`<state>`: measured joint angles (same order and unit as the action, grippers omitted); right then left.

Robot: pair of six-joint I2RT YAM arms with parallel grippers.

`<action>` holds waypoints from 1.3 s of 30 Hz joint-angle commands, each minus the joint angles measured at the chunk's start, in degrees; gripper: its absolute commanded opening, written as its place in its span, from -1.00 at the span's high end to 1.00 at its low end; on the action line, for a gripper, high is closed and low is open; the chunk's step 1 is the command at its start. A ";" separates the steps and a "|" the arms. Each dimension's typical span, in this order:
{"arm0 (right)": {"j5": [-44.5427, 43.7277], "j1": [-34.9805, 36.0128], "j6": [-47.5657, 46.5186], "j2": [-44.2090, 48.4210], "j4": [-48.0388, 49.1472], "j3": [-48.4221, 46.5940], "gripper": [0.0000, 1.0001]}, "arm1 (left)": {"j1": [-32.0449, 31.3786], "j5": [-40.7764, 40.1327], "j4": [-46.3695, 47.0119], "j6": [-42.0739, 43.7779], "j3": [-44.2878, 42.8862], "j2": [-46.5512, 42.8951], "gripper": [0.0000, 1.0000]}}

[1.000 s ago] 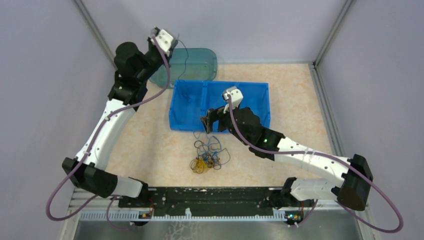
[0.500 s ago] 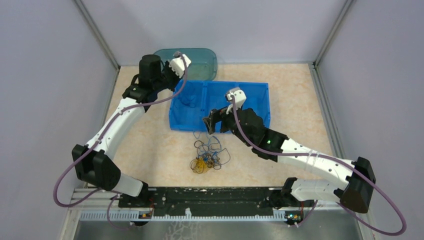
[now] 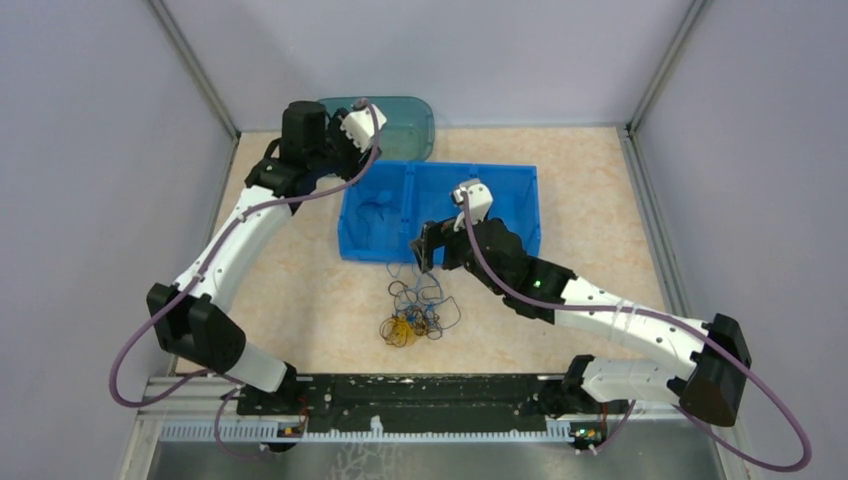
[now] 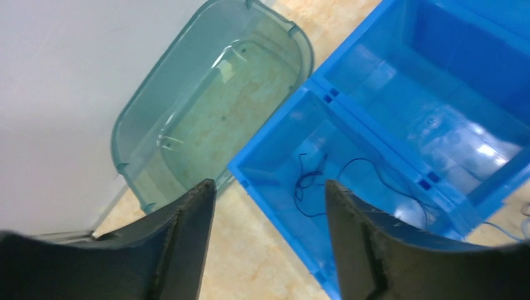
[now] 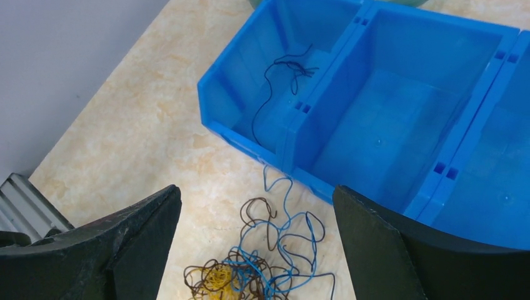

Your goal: Untangle the cables

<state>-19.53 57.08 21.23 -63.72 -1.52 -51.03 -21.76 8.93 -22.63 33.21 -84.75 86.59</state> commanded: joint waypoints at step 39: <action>20.04 -6.80 -5.41 -29.66 6.47 -3.55 -0.12 | -0.29 22.40 -23.03 -3.81 8.29 -18.95 -1.00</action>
<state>-1.21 50.46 17.52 -90.83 2.48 -50.17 -21.78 29.89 -45.06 30.24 -75.59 69.08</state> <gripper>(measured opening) 0.585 0.998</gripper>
